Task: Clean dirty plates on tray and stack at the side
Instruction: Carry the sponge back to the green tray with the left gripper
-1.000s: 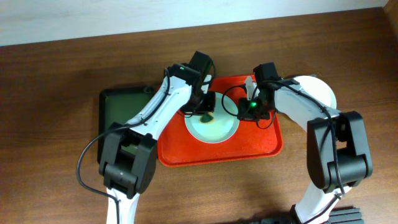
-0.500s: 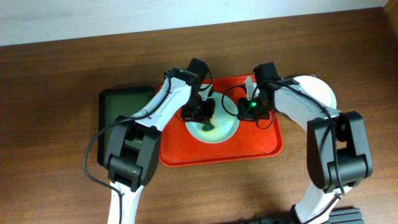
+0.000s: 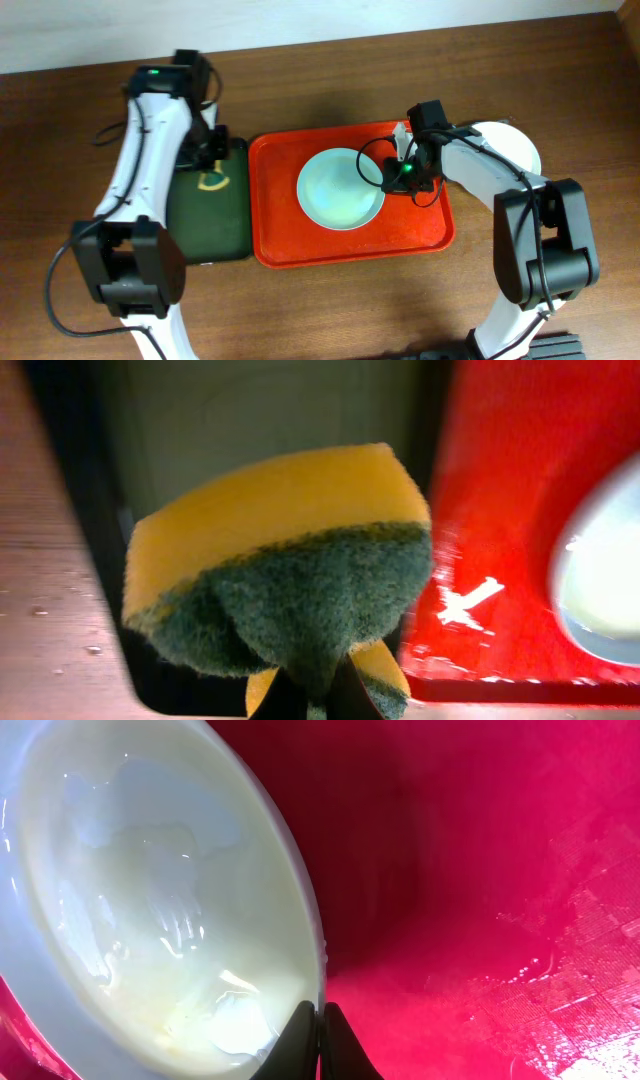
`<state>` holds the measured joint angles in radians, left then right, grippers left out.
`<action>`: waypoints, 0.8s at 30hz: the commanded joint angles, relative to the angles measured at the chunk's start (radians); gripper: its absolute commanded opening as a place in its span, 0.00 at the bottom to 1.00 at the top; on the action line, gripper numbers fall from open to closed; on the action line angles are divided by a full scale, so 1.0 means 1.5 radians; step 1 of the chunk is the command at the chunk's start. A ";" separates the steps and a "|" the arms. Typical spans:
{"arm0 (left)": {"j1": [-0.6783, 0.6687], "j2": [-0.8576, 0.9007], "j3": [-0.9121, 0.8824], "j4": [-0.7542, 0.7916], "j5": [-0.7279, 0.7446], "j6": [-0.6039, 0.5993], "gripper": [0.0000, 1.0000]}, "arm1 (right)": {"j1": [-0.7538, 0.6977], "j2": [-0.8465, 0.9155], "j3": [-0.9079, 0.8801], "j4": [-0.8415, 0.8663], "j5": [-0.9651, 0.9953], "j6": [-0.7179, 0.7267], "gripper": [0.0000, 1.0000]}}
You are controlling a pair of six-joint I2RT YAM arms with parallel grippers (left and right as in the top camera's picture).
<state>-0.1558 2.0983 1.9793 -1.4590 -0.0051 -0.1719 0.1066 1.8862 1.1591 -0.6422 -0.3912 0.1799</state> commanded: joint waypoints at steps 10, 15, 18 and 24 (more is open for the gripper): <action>0.058 -0.013 -0.223 0.177 -0.020 0.079 0.00 | 0.008 0.012 -0.007 0.000 -0.011 -0.002 0.04; 0.058 -0.013 -0.213 0.159 -0.016 0.077 0.36 | 0.008 0.012 -0.007 0.001 -0.010 -0.002 0.04; 0.058 -0.028 -0.138 0.121 -0.012 0.063 0.50 | 0.008 0.012 -0.007 0.002 -0.011 -0.002 0.05; 0.122 -0.101 0.074 0.062 -0.012 -0.048 0.76 | 0.008 0.012 -0.007 0.002 -0.011 -0.002 0.22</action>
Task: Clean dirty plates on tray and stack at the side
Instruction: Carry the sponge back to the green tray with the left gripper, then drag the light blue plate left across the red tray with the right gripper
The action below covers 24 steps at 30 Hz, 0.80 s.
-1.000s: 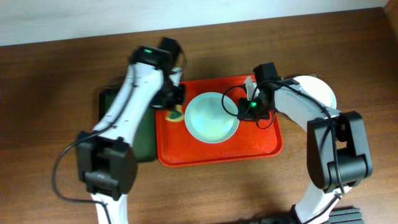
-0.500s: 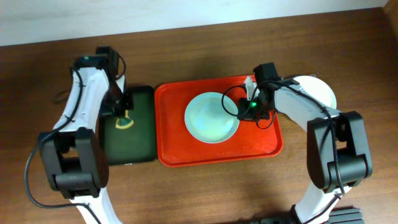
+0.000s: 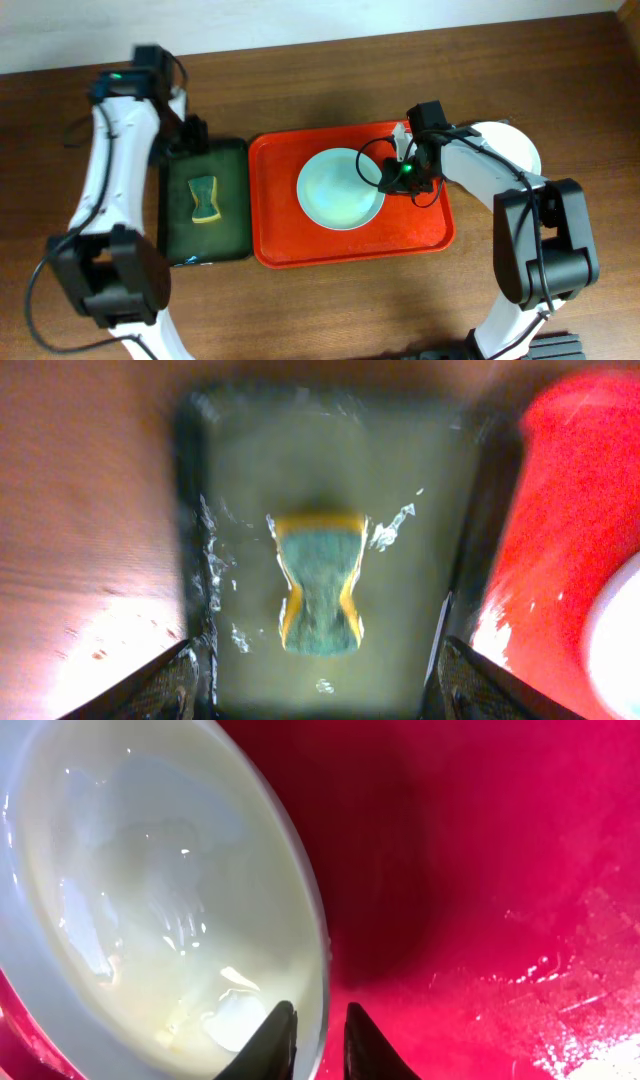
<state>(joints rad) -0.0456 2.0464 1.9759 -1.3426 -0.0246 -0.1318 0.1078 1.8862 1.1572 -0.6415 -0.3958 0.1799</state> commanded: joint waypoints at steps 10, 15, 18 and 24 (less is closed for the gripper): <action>0.173 -0.100 0.093 -0.049 0.001 -0.104 0.99 | 0.007 0.012 -0.006 -0.007 -0.008 -0.002 0.36; 0.173 -0.100 0.093 -0.049 0.001 -0.104 0.99 | 0.007 0.012 -0.006 -0.008 -0.007 0.014 0.08; 0.173 -0.100 0.093 -0.049 0.001 -0.104 0.99 | 0.007 0.012 -0.006 -0.009 -0.007 0.014 0.04; 0.173 -0.100 0.093 -0.049 0.001 -0.104 0.99 | 0.007 0.012 -0.006 -0.017 -0.008 0.079 0.04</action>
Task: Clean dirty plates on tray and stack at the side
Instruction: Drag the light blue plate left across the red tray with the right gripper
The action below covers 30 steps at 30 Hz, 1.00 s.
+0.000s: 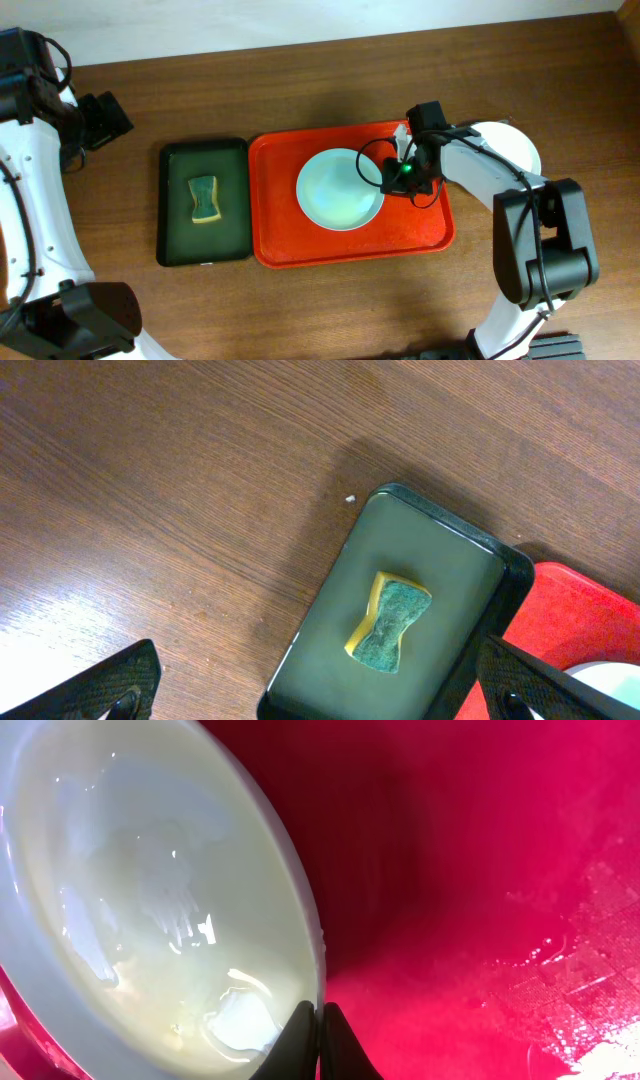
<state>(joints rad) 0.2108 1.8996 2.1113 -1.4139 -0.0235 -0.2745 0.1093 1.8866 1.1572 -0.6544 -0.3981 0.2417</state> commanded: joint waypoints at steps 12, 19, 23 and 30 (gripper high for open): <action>0.002 -0.003 0.002 -0.001 0.001 -0.009 0.99 | 0.016 -0.008 -0.006 -0.002 0.067 0.037 0.29; 0.002 -0.003 0.002 -0.001 0.001 -0.009 0.99 | 0.069 0.005 -0.006 0.030 0.126 0.041 0.04; 0.002 -0.003 0.002 -0.001 0.001 -0.009 0.99 | 0.070 -0.005 0.019 0.024 0.064 0.047 0.04; 0.002 -0.003 0.002 -0.001 0.001 -0.009 0.99 | 0.070 -0.020 0.041 0.028 -0.126 0.047 0.04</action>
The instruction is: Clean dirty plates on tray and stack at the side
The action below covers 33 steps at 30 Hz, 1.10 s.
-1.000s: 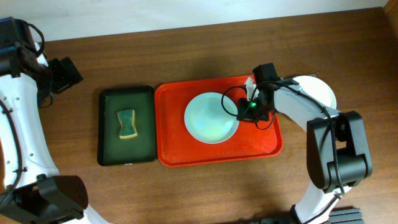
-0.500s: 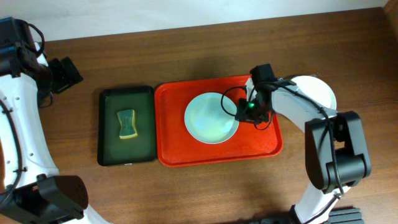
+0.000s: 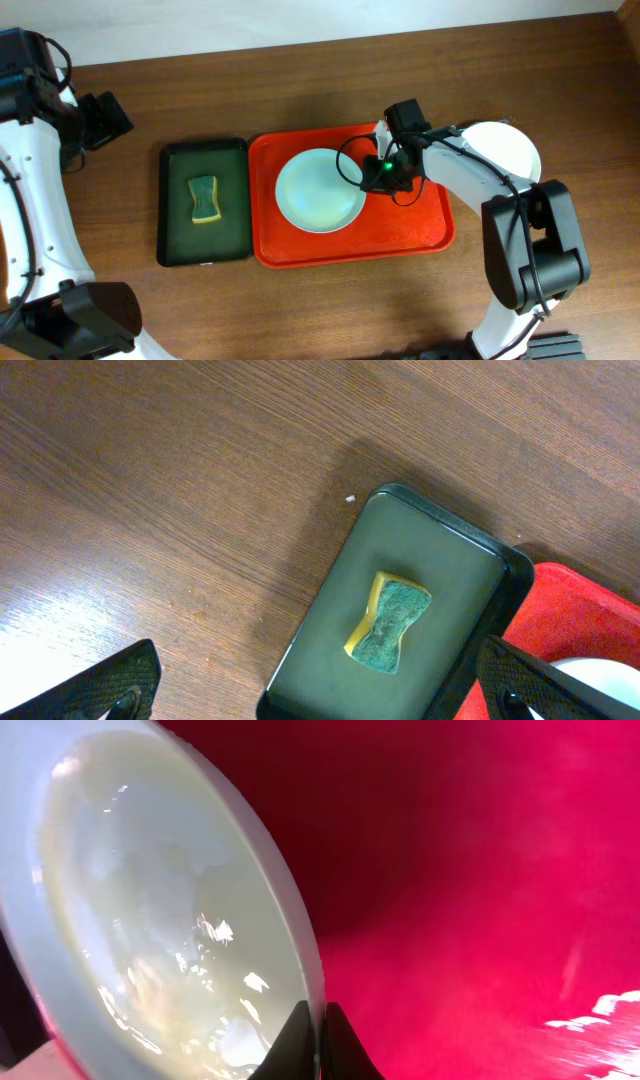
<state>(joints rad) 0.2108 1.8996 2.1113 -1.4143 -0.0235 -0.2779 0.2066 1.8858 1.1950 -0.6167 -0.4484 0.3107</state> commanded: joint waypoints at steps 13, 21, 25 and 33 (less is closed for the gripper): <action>0.002 -0.003 0.002 -0.001 0.001 -0.007 0.99 | 0.067 -0.019 0.038 0.055 -0.044 0.133 0.04; 0.002 -0.003 0.002 -0.001 0.001 -0.007 0.99 | 0.207 -0.019 0.136 0.056 0.155 0.197 0.04; 0.002 -0.003 0.002 -0.001 0.001 -0.007 0.99 | 0.253 -0.019 0.141 0.084 0.238 0.200 0.04; 0.002 -0.003 0.002 -0.001 0.001 -0.007 0.99 | 0.330 -0.019 0.141 0.127 0.358 0.201 0.04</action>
<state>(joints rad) 0.2108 1.8996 2.1113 -1.4143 -0.0235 -0.2775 0.6609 1.8858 1.3800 -0.4454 -0.0021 0.6022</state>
